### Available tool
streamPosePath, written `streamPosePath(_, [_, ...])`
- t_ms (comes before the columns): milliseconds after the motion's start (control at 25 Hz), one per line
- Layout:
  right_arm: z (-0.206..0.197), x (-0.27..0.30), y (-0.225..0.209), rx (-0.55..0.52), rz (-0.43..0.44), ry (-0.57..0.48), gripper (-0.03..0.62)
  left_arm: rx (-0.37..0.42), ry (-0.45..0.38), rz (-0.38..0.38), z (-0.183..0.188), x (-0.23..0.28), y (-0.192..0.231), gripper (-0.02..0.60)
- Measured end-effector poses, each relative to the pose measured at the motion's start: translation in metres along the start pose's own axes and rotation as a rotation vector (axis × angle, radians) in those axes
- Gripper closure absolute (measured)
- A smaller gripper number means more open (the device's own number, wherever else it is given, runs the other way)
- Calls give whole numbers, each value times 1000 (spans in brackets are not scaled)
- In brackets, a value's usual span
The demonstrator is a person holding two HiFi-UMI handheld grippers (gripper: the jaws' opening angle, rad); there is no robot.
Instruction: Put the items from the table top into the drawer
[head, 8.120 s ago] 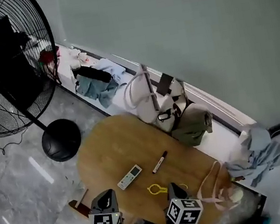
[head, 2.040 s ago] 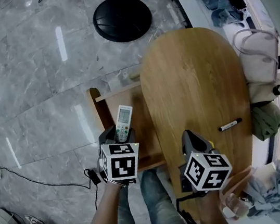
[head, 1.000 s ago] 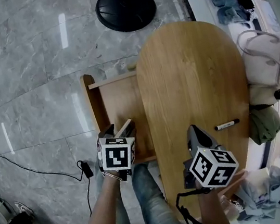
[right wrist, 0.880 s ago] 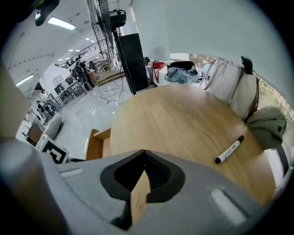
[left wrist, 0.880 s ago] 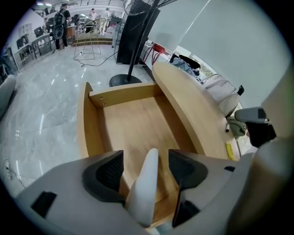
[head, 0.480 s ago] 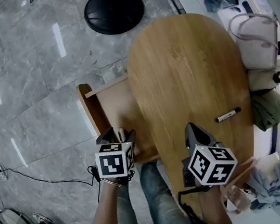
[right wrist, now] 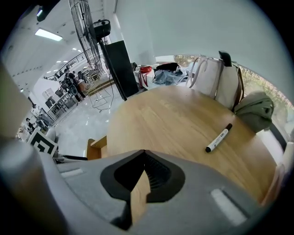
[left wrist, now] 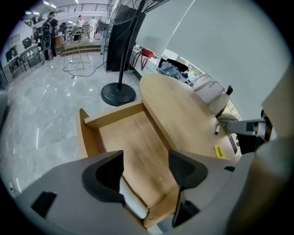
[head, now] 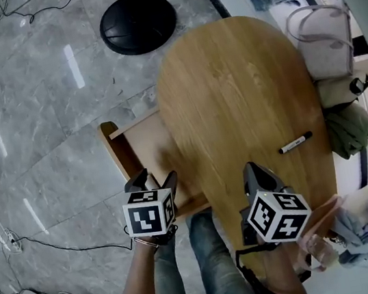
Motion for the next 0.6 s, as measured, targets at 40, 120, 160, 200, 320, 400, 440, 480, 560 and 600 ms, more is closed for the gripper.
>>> streamPosePath(40, [0, -3, -1, 7, -6, -8, 589, 13, -2, -2, 2, -2, -1, 296])
streamPosePath(120, [0, -8, -4, 24, -19, -26, 589, 40, -5, -8, 6, -4, -5, 296])
streamPosePath(160, [0, -11, -6, 35, -26, -34, 589, 55, -7, -12, 7, -5, -7, 296])
streamPosePath(200, [-1, -14, -8, 46, -35, -43, 589, 71, -9, -17, 9, -7, -10, 296])
streamPosePath(320, [-7, -26, -14, 90, -66, -75, 589, 127, -20, -37, 17, -13, -20, 296])
streamPosePath(400, [-11, -36, -19, 126, -88, -98, 589, 170, -27, -51, 22, -17, -30, 296])
streamPosePath(440, [-14, -41, -22, 145, -100, -109, 589, 193, -30, -58, 25, -20, -35, 296])
streamPosePath(480, [-17, -47, -24, 165, -112, -120, 589, 218, -31, -65, 28, -22, -40, 296])
streamPosePath(560, [-24, -58, -27, 205, -136, -146, 589, 269, -36, -79, 33, -25, -50, 296])
streamPosePath(600, [-28, -63, -28, 224, -149, -160, 589, 295, -39, -86, 34, -26, -56, 296])
Point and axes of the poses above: the fingertips, and each gripper's own axes: x forward along the fingers, y to its left, z out of its top, the point moved 4 cm from there along -x, backward along the fingers, and after that the axes turned 15 degrees about z, right-handed, at the moved point
